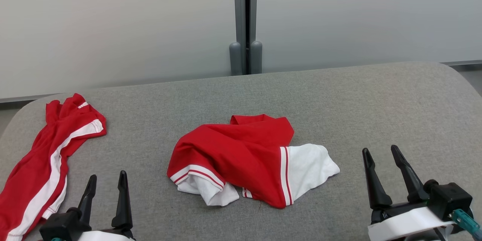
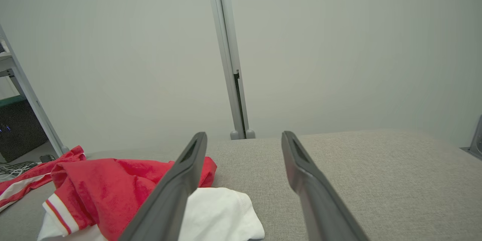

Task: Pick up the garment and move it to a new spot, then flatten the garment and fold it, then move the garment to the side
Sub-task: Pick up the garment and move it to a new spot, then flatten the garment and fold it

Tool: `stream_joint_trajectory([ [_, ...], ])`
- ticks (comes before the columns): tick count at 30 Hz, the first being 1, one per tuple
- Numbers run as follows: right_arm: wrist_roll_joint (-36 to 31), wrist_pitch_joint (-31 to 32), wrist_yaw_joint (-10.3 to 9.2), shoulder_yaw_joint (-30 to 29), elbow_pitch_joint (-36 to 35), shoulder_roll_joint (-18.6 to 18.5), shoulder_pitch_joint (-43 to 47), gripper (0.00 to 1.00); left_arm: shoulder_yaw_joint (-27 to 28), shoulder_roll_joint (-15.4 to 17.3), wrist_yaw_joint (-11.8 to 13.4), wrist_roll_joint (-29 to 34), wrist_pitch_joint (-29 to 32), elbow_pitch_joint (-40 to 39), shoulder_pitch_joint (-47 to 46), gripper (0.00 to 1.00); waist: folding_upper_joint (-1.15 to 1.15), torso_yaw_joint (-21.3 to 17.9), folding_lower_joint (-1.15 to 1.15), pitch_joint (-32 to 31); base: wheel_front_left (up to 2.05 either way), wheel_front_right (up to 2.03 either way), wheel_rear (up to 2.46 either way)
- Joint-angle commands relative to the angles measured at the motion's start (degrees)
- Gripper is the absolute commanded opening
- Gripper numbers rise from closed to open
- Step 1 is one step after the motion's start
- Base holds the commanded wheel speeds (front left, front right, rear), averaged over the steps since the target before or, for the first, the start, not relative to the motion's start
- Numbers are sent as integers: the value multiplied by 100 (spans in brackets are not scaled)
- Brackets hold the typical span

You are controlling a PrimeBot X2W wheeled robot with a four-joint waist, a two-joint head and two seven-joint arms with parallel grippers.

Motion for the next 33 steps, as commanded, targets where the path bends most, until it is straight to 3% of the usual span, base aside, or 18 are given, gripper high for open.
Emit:
stream_joint_trajectory([
  [1,-21,-26,11,-16,-10,-43,-61,100,64,-36,-57,91,-27,-26,54,100,0,4,0,-6,0,0,0],
  [15,5,-26,11,-75,-15,-87,-50,100,324,-329,-338,423,-28,56,17,100,0,-23,0,-18,0,0,0],
  [23,27,-26,11,-124,-21,-86,-85,100,208,-394,-439,493,-16,-49,-94,100,0,-52,0,13,0,0,0],
  [33,58,-27,11,-234,-64,-220,-340,100,-773,-632,-839,494,1165,-472,-689,100,0,-159,0,242,0,0,0],
])
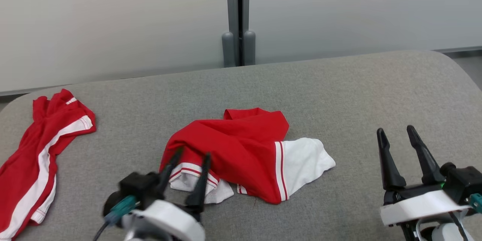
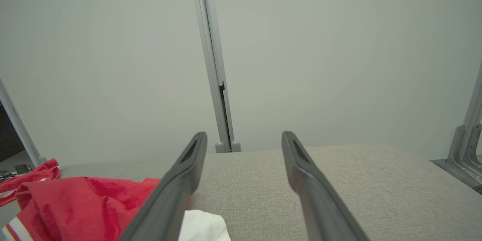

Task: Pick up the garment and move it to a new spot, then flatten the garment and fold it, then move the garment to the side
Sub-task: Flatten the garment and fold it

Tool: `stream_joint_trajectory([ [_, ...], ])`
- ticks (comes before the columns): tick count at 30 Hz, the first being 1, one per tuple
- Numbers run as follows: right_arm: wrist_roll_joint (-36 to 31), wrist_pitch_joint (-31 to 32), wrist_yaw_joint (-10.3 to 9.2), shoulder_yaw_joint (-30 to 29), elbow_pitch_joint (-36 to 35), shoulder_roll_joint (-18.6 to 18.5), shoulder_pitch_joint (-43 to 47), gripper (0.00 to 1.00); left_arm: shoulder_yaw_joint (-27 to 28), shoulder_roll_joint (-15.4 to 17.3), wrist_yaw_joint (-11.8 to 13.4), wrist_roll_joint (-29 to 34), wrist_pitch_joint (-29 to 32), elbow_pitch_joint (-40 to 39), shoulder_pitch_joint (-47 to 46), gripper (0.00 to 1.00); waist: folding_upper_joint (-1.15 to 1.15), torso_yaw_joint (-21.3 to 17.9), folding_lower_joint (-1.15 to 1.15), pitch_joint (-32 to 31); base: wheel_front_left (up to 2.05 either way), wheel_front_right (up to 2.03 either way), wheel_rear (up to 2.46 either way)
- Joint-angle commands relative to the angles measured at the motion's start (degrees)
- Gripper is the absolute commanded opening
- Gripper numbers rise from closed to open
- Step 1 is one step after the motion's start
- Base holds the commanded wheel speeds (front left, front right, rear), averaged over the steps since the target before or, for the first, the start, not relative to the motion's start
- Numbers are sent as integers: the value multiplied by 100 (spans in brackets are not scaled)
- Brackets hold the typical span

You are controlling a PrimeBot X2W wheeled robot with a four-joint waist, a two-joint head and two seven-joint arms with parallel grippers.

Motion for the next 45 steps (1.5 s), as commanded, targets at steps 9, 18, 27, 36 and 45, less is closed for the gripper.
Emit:
stream_joint_trajectory([
  [9,32,-26,11,-103,-165,-171,-553,100,-1147,-262,-462,-196,1309,615,-1022,100,0,-517,0,633,0,0,0],
  [18,43,-27,11,-119,-209,-35,-786,100,-1902,-315,-587,-65,1911,1718,-1753,100,0,-905,0,979,0,0,0],
  [27,31,-26,11,-150,-175,49,-803,100,-2321,-345,-206,260,2323,2759,-2266,100,0,-1069,0,1028,0,0,0],
  [36,-17,-26,11,-267,-143,53,-648,100,-2604,-363,-216,367,1957,2933,-2460,0,0,-821,0,764,0,0,0],
  [45,1,-26,11,-375,-104,-59,-330,100,-1983,75,19,-24,1489,1514,-2214,0,0,-145,0,159,0,0,0],
])
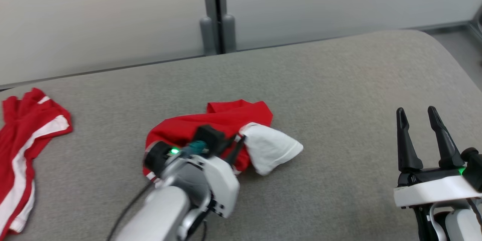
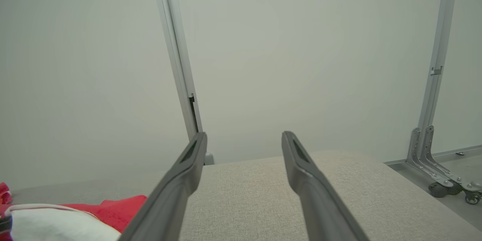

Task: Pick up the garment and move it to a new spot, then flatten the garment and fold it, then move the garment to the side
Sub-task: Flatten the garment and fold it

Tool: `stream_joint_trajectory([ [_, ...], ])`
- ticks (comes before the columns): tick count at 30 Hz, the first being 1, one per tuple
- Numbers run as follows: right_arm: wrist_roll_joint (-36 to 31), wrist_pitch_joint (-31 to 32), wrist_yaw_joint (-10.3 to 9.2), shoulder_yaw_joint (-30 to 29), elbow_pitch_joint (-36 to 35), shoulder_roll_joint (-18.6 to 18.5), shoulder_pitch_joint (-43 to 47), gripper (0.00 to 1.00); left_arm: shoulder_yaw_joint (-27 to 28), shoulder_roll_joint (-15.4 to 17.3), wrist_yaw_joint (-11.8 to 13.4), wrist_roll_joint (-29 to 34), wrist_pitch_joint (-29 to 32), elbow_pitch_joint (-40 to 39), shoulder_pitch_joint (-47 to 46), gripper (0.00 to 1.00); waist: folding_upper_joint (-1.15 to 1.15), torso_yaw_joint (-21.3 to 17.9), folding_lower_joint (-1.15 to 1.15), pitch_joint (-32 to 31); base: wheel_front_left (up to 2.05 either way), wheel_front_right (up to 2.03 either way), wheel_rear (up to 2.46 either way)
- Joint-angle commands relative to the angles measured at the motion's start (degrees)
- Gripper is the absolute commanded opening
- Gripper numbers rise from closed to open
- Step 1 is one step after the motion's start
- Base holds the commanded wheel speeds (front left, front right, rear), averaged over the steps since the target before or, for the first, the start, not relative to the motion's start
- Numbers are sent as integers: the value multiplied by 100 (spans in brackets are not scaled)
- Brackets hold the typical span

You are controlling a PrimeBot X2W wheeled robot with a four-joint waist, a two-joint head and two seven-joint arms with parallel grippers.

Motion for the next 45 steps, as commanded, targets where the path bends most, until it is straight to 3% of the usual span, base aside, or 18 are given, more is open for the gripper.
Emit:
stream_joint_trajectory([
  [1,20,-28,11,-15,-6,-32,86,100,150,170,96,-71,-38,-227,155,0,0,312,0,-271,0,0,0],
  [9,14,-28,11,-13,-50,27,240,100,1311,1244,887,-406,100,-1878,1062,0,0,790,0,-391,0,0,0],
  [16,47,-28,11,-22,-36,38,296,100,2295,1802,1374,-874,43,-2322,2081,0,0,933,0,-382,0,0,0],
  [22,71,-28,11,25,-15,17,311,100,2612,1867,1367,-1166,-177,-2054,2724,0,0,903,0,-358,0,0,0],
  [28,94,-28,11,43,28,-25,372,100,2848,1826,1406,-1156,-805,-1104,3113,0,0,832,0,-358,0,0,0],
  [31,79,-28,11,47,55,-33,444,100,2808,1708,1290,-1192,-1077,-636,3144,0,0,827,0,-377,0,0,0],
  [32,73,-28,11,61,67,-29,456,100,2792,1651,1234,-1225,-1157,-512,3112,42,0,826,0,-385,0,0,0],
  [33,72,-28,11,68,81,-28,454,100,2761,1585,1185,-1258,-1216,-433,3060,100,0,829,0,-395,0,0,0],
  [37,104,-28,11,129,133,-3,495,100,2711,1459,1057,-1254,-1490,-292,2891,100,0,880,0,-443,0,0,0],
  [45,123,-28,11,289,175,-12,530,100,2729,1191,1267,-1048,-2121,-1000,2609,100,0,1144,0,-520,0,0,0],
])
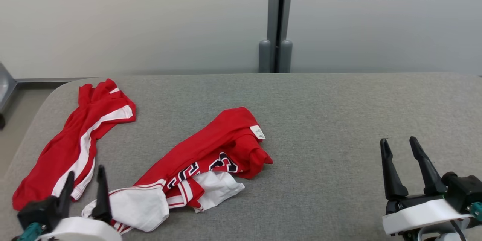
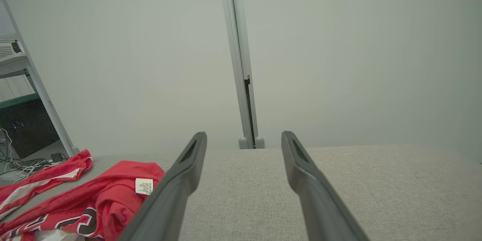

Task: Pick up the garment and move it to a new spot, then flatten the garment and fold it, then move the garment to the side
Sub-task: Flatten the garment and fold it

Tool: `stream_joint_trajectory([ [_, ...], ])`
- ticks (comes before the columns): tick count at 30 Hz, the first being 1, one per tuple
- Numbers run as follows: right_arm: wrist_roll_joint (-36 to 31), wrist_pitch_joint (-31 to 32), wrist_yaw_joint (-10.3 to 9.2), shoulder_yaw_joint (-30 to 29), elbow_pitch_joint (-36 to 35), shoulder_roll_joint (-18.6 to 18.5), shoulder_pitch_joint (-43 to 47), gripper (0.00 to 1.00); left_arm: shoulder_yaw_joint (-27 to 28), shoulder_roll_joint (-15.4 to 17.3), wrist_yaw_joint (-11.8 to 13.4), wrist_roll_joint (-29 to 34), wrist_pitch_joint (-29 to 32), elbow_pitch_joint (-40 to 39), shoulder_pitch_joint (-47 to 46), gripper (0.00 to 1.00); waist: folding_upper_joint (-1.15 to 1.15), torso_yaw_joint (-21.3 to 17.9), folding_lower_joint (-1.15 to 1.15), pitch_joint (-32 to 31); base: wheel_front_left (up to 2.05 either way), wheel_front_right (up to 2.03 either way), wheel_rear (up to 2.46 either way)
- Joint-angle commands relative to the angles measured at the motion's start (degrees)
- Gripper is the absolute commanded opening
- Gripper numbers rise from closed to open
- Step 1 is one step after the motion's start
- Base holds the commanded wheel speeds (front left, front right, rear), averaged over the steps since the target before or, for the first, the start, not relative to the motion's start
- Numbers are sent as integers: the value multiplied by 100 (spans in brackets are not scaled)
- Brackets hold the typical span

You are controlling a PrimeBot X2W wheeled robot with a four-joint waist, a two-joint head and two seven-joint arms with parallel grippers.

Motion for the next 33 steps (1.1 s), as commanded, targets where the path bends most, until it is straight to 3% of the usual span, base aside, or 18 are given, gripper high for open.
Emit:
stream_joint_trajectory([
  [1,21,-28,11,64,28,-40,-6,100,-103,-55,11,98,-50,-149,-94,100,0,115,0,-12,0,0,0],
  [10,626,219,11,1204,779,-464,-916,100,-610,-269,-178,214,-2,-592,-252,100,0,625,0,179,0,0,0],
  [16,1346,990,11,1804,1594,-788,-1955,100,-915,-476,-350,309,-86,-527,-480,100,0,1093,0,562,0,0,0],
  [27,2555,2241,11,2694,2537,-1386,-3030,100,-1106,-796,-570,256,-287,-97,-896,100,0,1917,0,1043,0,0,0],
  [33,3100,2523,11,3256,2903,-1605,-3434,100,-1106,-864,-636,217,-368,80,-1029,100,0,2280,0,1179,0,0,0],
])
